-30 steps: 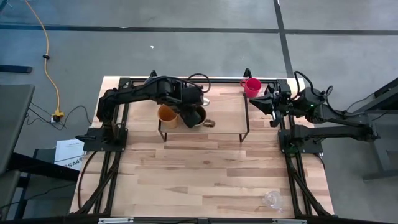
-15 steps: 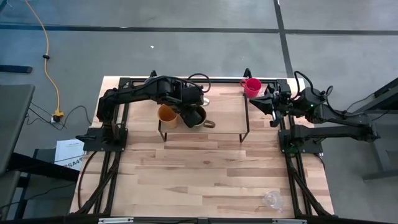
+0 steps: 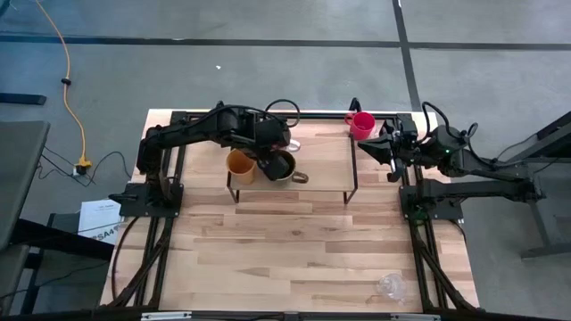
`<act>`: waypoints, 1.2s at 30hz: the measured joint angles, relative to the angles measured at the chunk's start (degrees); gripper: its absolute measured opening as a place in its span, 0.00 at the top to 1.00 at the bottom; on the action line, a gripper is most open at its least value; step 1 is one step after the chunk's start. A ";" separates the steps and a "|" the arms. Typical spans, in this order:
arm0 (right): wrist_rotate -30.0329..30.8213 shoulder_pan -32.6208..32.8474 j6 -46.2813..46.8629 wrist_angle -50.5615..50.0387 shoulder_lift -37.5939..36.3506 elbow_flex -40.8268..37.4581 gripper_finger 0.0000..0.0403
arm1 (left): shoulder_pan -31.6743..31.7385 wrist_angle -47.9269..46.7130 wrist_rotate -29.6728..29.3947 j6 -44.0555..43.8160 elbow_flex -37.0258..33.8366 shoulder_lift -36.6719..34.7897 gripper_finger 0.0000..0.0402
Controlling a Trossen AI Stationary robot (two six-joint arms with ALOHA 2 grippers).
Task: Stack small to large cups/mugs on shelf
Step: Put the red mug on the shelf
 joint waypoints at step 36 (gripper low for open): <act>2.84 -0.07 -0.33 10.23 6.60 -0.02 1.00 | -4.52 38.44 -14.58 20.87 -23.22 -34.38 0.96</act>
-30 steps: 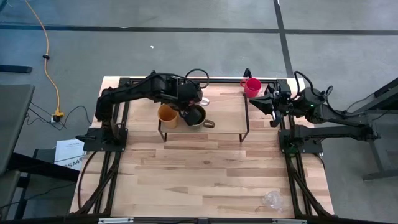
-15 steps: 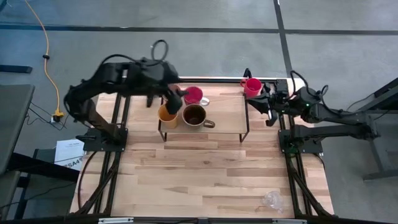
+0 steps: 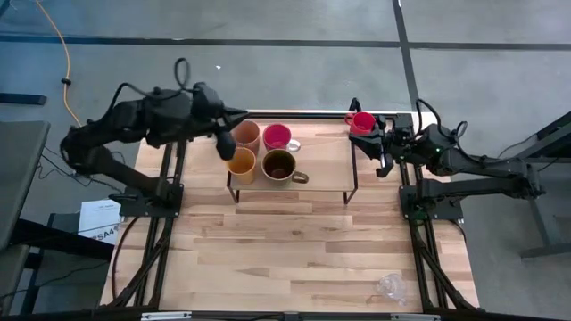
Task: Stack small to large cups/mugs on shelf
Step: Put the red mug on the shelf
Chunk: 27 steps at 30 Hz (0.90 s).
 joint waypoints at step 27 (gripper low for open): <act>-0.01 0.02 -2.36 -0.18 0.02 0.00 1.00 | -0.02 52.65 12.50 -7.48 -60.75 -47.23 0.98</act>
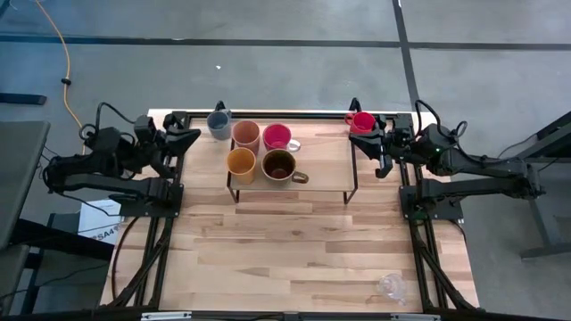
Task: Stack small to large cups/mugs on shelf
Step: Put the red mug on the shelf
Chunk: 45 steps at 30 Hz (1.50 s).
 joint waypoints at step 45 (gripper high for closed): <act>17.39 -16.03 13.05 -48.90 8.68 19.91 0.60 | 0.01 0.43 2.53 -1.76 0.01 0.30 0.98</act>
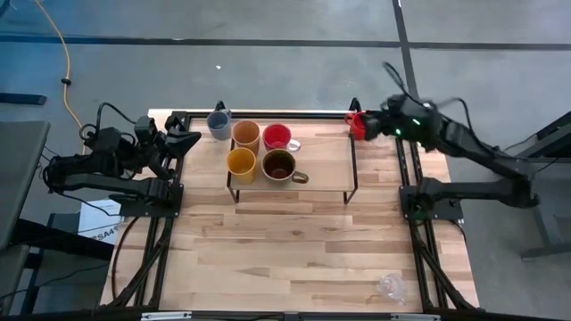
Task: Stack small to large cups/mugs on shelf
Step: Put the red mug on the shelf
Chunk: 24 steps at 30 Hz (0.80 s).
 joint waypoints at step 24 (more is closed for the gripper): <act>-8.04 -32.90 -2.66 -21.96 45.09 17.30 0.38 | 0.01 0.03 -0.04 -0.01 0.01 0.00 0.98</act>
